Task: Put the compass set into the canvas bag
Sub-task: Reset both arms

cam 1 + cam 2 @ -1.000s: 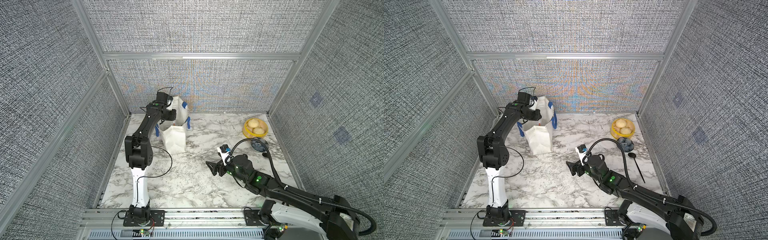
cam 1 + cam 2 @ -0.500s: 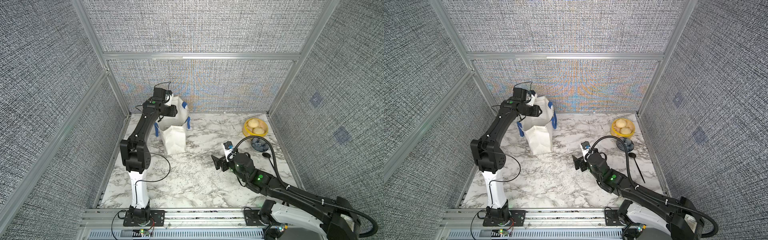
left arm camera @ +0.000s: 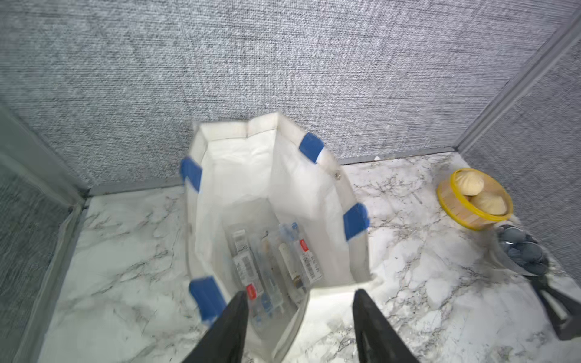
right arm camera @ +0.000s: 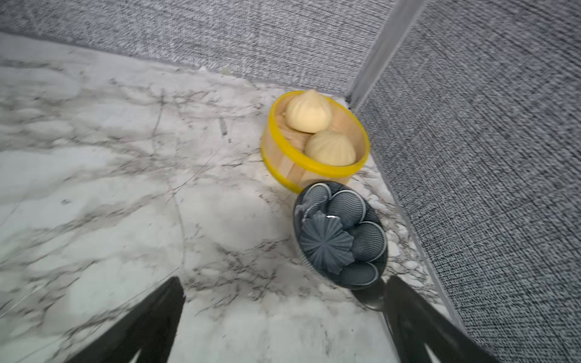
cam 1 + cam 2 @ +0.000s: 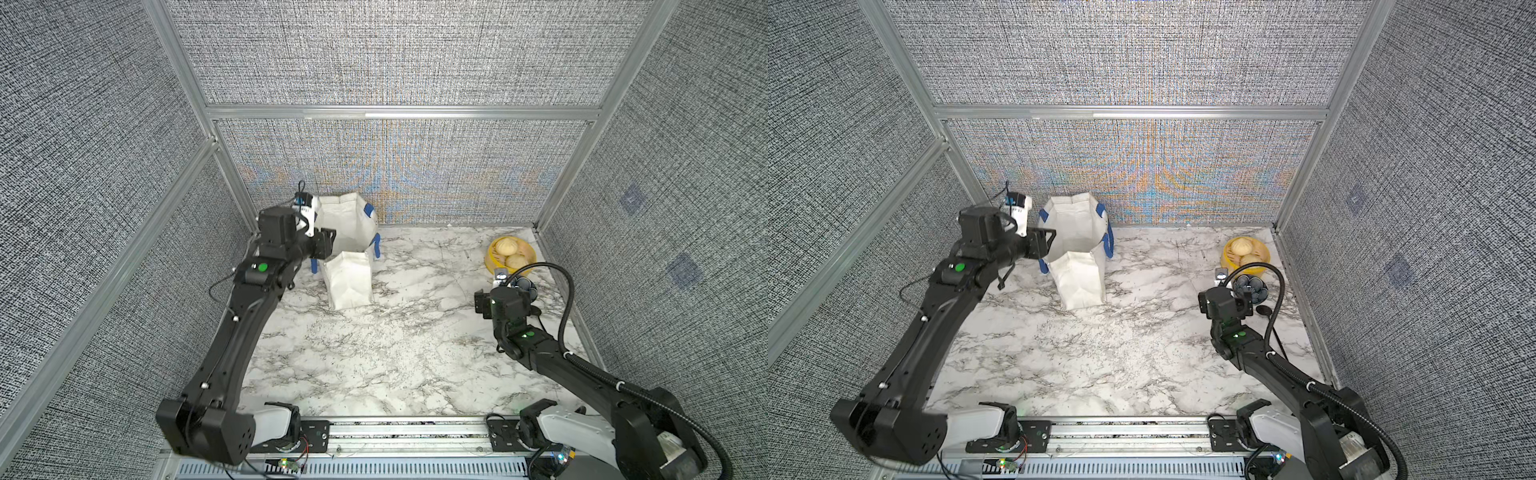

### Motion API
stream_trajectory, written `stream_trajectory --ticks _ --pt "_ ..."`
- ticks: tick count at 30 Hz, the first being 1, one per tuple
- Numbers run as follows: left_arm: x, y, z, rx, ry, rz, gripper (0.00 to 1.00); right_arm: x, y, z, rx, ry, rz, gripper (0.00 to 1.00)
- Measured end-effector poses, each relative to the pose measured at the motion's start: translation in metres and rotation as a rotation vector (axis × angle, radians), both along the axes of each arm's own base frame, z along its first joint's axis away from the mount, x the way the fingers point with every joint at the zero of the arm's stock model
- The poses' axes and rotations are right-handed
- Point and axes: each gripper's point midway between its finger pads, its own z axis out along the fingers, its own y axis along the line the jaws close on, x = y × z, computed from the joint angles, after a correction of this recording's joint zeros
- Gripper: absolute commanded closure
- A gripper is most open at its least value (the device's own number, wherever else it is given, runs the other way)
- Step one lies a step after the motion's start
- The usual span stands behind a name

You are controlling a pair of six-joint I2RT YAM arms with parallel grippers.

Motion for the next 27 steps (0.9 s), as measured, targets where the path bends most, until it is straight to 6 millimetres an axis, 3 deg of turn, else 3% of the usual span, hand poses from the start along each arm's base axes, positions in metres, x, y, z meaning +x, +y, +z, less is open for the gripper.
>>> stream_trajectory --ticks 4,6,8,12,15,17,19,21,23,27 --pt "-0.026 0.034 -0.053 0.045 0.02 0.157 0.45 -0.01 -0.04 -0.051 -0.026 0.063 -0.042 0.01" --pt "-0.036 0.048 -0.077 0.063 0.032 0.231 0.45 -0.009 -0.05 -0.065 0.007 0.063 -0.043 0.01" --pt "-0.044 0.06 -0.1 0.075 0.039 0.292 0.45 -0.001 -0.049 -0.064 0.028 0.059 -0.013 0.01" --pt "-0.056 0.077 -0.154 0.113 0.065 0.369 0.43 0.028 -0.04 -0.037 0.086 -0.014 0.063 0.01" --pt "-0.054 0.082 -0.189 0.168 0.097 0.378 0.41 0.034 -0.038 -0.038 0.118 -0.001 0.103 0.01" --pt "-0.047 0.084 -0.198 0.212 0.127 0.379 0.39 0.035 -0.033 -0.039 0.142 0.005 0.139 0.01" --pt "-0.028 0.083 -0.19 0.247 0.092 0.372 0.38 0.033 -0.022 -0.043 0.187 -0.018 0.195 0.01" --pt "-0.014 0.085 -0.194 0.288 0.07 0.365 0.38 0.032 -0.015 -0.06 0.216 0.013 0.233 0.01" --pt "-0.008 0.09 -0.212 0.339 0.074 0.357 0.36 0.035 -0.011 -0.075 0.24 0.035 0.25 0.01" --pt "-0.014 0.107 -0.246 0.36 0.06 0.372 0.35 0.037 -0.008 -0.08 0.265 0.02 0.256 0.01"
